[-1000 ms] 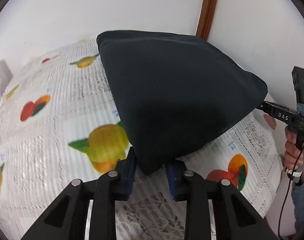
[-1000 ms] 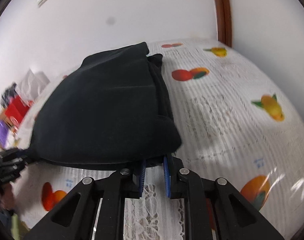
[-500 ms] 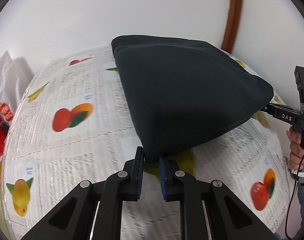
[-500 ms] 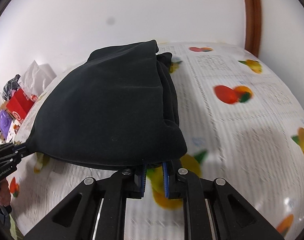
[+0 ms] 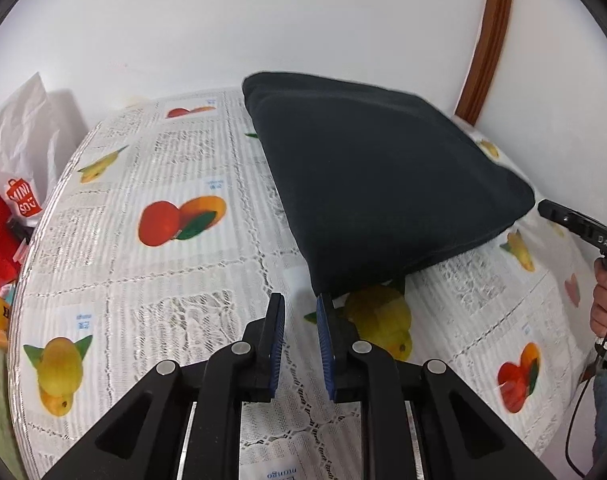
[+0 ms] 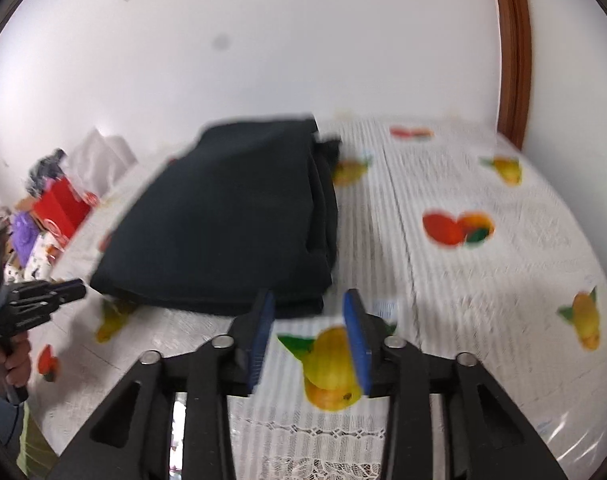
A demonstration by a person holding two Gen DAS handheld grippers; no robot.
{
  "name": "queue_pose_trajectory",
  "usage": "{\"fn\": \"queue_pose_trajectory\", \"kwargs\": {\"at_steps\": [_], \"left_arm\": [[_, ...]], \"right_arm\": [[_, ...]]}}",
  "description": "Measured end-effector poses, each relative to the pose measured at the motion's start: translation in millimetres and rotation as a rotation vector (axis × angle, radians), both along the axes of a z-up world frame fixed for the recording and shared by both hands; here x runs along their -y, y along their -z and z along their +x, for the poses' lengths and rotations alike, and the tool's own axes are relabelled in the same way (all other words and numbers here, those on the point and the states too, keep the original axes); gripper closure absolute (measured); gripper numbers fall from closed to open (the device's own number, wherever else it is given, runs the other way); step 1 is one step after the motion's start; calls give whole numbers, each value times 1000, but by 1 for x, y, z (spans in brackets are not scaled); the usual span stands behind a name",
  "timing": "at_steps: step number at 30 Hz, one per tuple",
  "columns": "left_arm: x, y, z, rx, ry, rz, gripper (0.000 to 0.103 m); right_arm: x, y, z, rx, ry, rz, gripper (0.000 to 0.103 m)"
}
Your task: Fold small clothes
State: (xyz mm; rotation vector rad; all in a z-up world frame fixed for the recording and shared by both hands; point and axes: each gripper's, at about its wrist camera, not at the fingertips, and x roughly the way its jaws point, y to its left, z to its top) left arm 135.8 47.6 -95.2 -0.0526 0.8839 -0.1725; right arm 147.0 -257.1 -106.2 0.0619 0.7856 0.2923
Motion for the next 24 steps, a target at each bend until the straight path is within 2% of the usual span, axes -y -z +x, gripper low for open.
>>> {"fn": "queue_pose_trajectory", "kwargs": {"at_steps": [1, 2, 3, 6, 9, 11, 12, 15, 17, 23, 24], "left_arm": [[-1, -3, 2, 5, 0, -13, 82], [-1, -6, 4, 10, 2, -21, 71], [0, -9, 6, 18, 2, -23, 65], [6, -14, 23, 41, 2, -14, 65], [12, -14, 40, 39, -8, -41, 65], [16, -10, 48, 29, -14, -44, 65], [18, -6, 52, 19, -15, -34, 64], [19, 2, 55, 9, -12, -35, 63], [20, 4, 54, 9, -6, -43, 60], [23, 5, 56, 8, 2, -35, 59], [23, 5, 56, 8, 2, -34, 59]], "right_arm": [[0, -7, 1, 25, -7, 11, 64], [-2, -13, 5, 44, -8, 19, 64], [-5, -16, 11, 50, -4, 22, 64], [-14, -14, 42, 43, 27, 48, 64], [-22, 2, 75, -13, 71, 88, 65], [-24, 16, 95, -65, 87, 128, 80], [-24, 20, 100, -81, 92, 140, 99], [-5, 16, 93, 11, 112, 260, 100], [3, 19, 90, 13, 127, 315, 100], [4, 29, 95, -40, 140, 306, 98], [3, 27, 96, -41, 142, 299, 95]]}}
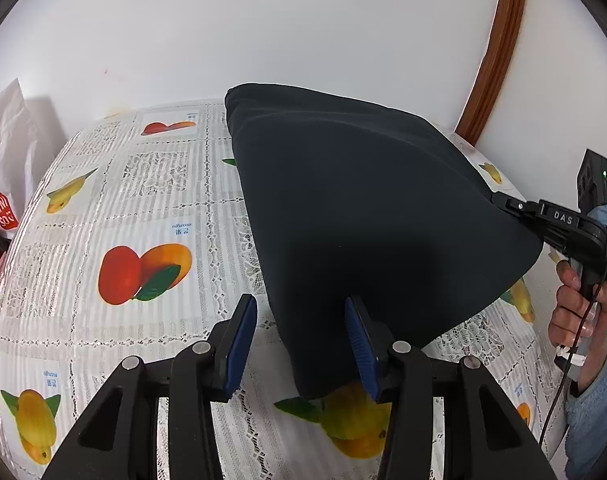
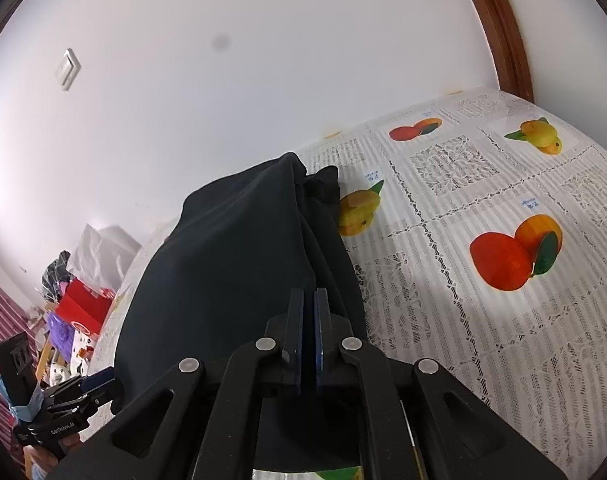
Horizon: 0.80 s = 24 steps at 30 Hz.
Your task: Fold small clothes
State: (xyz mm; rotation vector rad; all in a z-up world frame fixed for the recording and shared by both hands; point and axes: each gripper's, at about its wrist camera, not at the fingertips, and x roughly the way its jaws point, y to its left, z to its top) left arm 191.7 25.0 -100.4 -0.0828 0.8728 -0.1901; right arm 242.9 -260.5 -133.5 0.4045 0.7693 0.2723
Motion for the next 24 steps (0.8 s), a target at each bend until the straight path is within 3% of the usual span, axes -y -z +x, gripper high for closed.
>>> {"fn": "queue_pose_trajectory", "kwargs": {"at_steps": [4, 8, 9, 10, 11, 15, 18, 24], "left_arm": [[2, 0, 1, 1, 10, 5, 59], [4, 1, 3, 5, 8, 1, 59], [5, 1, 3, 4, 6, 1, 59], [5, 1, 3, 3, 6, 4, 59], [5, 1, 3, 3, 7, 6, 58], [4, 0, 3, 5, 10, 10, 58], [3, 0, 2, 3, 7, 2, 58], [3, 1, -2, 0, 8, -4, 58]], "right_arm": [[-8, -12, 9, 19, 6, -90, 92], [-20, -7, 28, -19, -22, -87, 89], [-24, -3, 34, -36, -26, -104, 89], [-26, -1, 36, -43, -29, -119, 98], [-27, -1, 36, -34, -27, -129, 100], [-11, -7, 30, 10, 12, -79, 100], [-4, -11, 24, -2, 65, -138, 102], [13, -24, -3, 4, 59, -152, 98]]}}
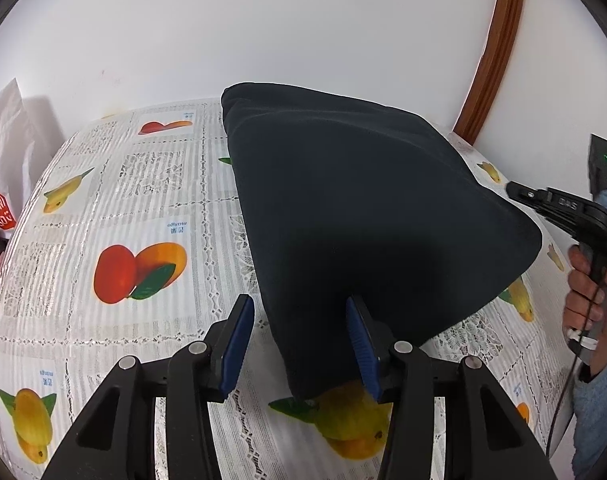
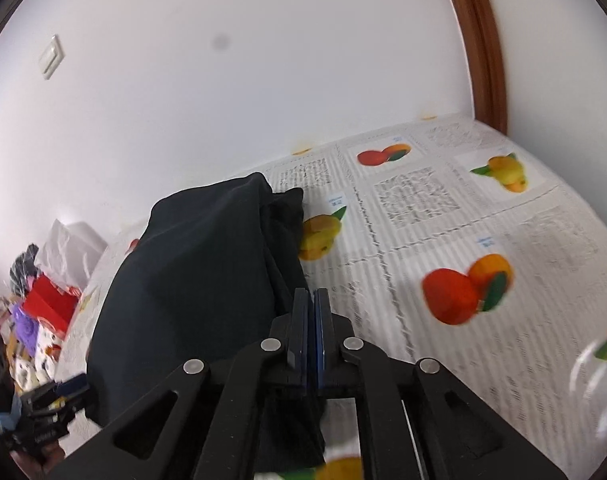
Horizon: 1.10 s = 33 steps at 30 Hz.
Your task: Fold small clothes
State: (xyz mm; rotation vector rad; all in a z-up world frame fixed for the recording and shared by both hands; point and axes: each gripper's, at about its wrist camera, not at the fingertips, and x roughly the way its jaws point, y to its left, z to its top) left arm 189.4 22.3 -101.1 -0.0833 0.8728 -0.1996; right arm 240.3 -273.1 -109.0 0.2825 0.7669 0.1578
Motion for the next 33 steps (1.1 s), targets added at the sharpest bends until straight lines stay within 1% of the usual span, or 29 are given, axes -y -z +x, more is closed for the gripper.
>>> {"fn": "queue_pose_trajectory", "kwargs": {"at_steps": [2, 3, 4, 6, 9, 11, 12, 13, 14, 16, 18, 19, 23, 25, 29, 32, 33], "left_arm": [[0, 0, -3, 0, -1, -2, 58], [1, 0, -4, -1, -1, -4, 58], [1, 0, -5, -2, 0, -7, 58], [1, 0, -5, -5, -1, -9, 58], [2, 0, -7, -7, 0, -6, 58], [3, 2, -8, -7, -6, 6, 58], [2, 3, -8, -12, -11, 4, 58], [1, 4, -8, -17, -14, -6, 58], [-1, 5, -8, -23, -18, -16, 58], [-4, 6, -9, -26, -22, -23, 58], [-6, 7, -11, -25, -23, -23, 58], [-6, 8, -11, -25, -24, -24, 58], [-6, 10, -14, -29, -28, -28, 58], [-6, 9, -16, -27, -27, -26, 58], [-5, 9, -20, -28, -27, -22, 58], [-6, 10, -22, -34, -32, -18, 58], [-5, 9, -23, -37, -35, -16, 58]], "right_arm": [[-1, -4, -11, 2, -30, -10, 93], [-2, -4, -15, 1, -48, -7, 83], [-5, -4, -19, 2, -63, -2, 69], [-10, -2, -24, 11, -77, -1, 64], [-17, 8, -18, -8, -67, 11, 65], [-22, 15, -9, -9, -68, 30, 77], [-24, 18, -6, -9, -69, 34, 95], [-24, 20, -4, -6, -75, 46, 99], [-22, 19, -5, 15, -79, 62, 99], [-13, 13, -15, 88, -68, 108, 99], [-7, 12, -21, 103, -64, 148, 99], [-6, 13, -22, 96, -60, 143, 99], [-13, 18, -22, 48, -51, 74, 99], [-15, 16, -25, 33, -39, 37, 96], [-17, 10, -39, 28, -22, -34, 96], [-20, 11, -48, 13, -13, -104, 93], [-20, 12, -50, 9, -10, -113, 92]]}}
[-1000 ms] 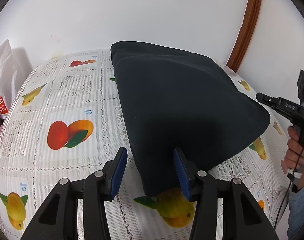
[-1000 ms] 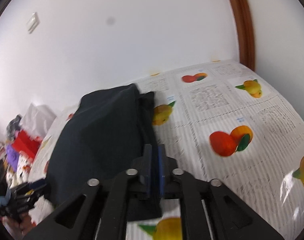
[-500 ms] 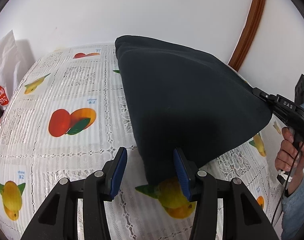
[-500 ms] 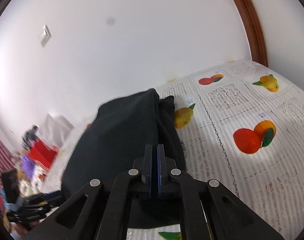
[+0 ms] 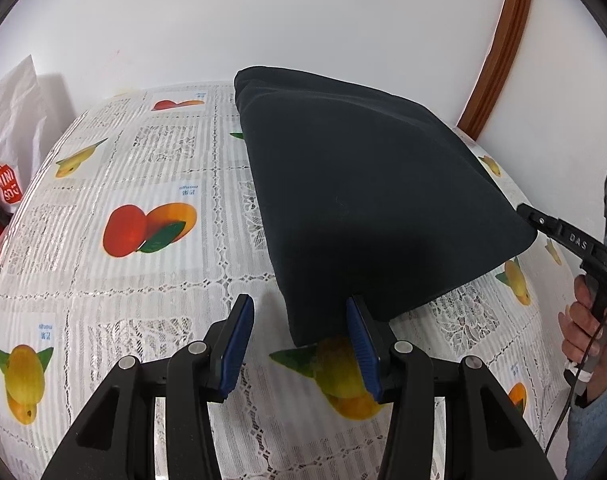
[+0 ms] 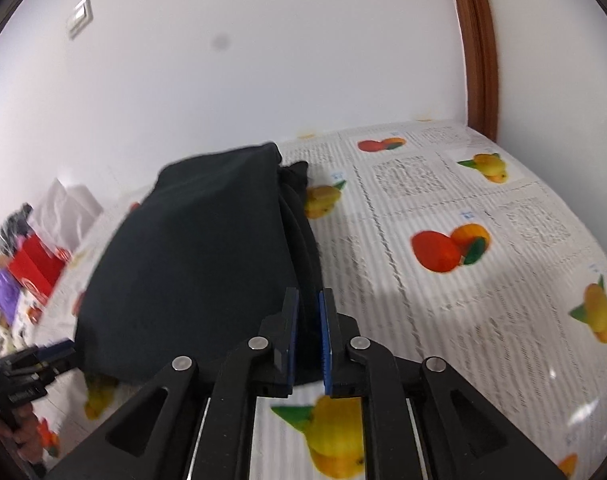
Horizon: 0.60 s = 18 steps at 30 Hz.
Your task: Fold small clothes
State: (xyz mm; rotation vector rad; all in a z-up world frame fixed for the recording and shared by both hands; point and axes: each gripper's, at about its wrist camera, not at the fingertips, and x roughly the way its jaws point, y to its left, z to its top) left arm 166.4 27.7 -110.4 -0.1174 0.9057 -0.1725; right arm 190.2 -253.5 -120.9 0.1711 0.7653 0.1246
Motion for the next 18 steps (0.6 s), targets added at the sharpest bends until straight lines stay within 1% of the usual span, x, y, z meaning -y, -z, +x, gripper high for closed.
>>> {"fn": "queue_pose_trajectory", "kwargs": {"at_steps": [2, 4, 8, 10, 11, 12, 18], "left_arm": [[0, -2, -3, -2, -4, 5, 58], [0, -5, -6, 0, -10, 15, 58], [1, -16, -18, 5, -23, 30, 58], [3, -25, -22, 11, -35, 26, 57], [4, -31, -26, 16, -48, 27, 53], [5, -36, -29, 24, -57, 28, 49], [18, -75, -57, 83, -88, 47, 36]], "right_arm": [[1, 0, -6, -19, 13, -20, 90], [2, -4, -12, -35, 31, -39, 82], [-2, -17, -27, -46, 47, -92, 72], [-6, -26, -34, -49, 55, -120, 60], [-7, -32, -39, -45, 55, -122, 57], [-8, -36, -42, -42, 57, -123, 51], [-15, -78, -74, -18, 82, -113, 33]]}}
